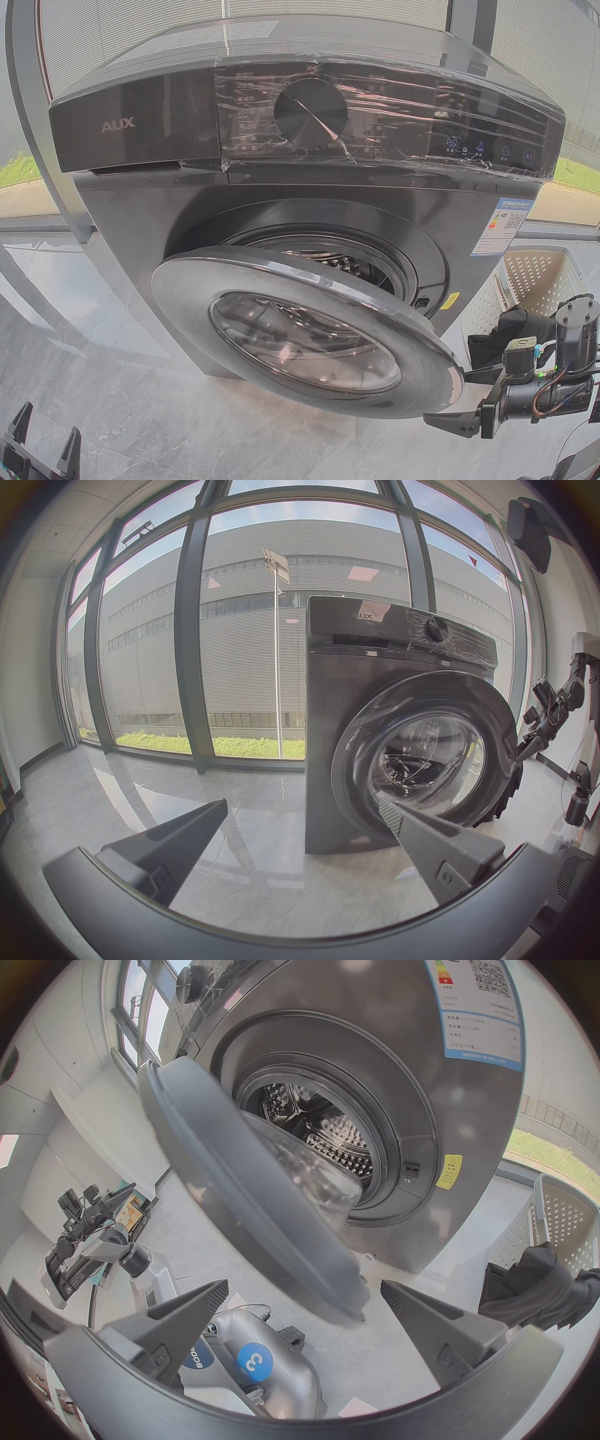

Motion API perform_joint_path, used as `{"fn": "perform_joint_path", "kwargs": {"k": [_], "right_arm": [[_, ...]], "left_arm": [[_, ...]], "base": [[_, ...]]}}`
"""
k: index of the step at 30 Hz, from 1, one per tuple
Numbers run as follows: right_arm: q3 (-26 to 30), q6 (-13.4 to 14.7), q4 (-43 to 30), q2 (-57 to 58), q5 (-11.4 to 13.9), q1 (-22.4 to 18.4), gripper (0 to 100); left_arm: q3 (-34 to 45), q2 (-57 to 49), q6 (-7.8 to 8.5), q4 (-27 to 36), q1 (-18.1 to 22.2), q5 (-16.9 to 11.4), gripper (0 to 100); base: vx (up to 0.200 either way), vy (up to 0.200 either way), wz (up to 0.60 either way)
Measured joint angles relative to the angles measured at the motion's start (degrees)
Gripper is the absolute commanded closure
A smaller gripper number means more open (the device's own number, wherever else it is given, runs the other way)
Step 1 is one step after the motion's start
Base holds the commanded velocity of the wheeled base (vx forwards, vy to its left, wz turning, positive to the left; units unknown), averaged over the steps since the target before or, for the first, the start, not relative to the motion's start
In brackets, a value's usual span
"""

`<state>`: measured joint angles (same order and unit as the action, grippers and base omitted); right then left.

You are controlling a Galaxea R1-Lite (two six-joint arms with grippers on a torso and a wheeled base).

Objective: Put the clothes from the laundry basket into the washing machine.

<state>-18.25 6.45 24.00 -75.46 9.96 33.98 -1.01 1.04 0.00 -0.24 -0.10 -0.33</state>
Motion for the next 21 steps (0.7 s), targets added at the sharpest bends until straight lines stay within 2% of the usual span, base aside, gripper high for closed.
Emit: {"fn": "perform_joint_path", "kwargs": {"k": [1, 7, 14, 21], "right_arm": [[0.28, -0.02, 0.02, 0.24, 0.0, -0.02, 0], [-0.71, -0.07, 0.27, 0.21, -0.04, -0.27, 0], [-2.01, 0.04, 1.21, -2.18, -0.04, 0.23, 0], [-1.21, 0.94, 2.57, -3.45, 0.09, 2.54, 0]], "left_arm": [[0.0, 0.0, 0.0, 0.0, 0.0, -0.02, 0], [0.0, 0.0, 0.0, 0.0, 0.0, -0.05, 0], [0.0, 0.0, 0.0, 0.0, 0.0, -0.05, 0], [0.0, 0.0, 0.0, 0.02, 0.0, -0.07, 0]], "base": [[0.0, 0.0, 0.0], [-0.2, 0.0, 0.0], [0.0, 0.0, 0.0], [0.0, 0.0, 0.0]]}}
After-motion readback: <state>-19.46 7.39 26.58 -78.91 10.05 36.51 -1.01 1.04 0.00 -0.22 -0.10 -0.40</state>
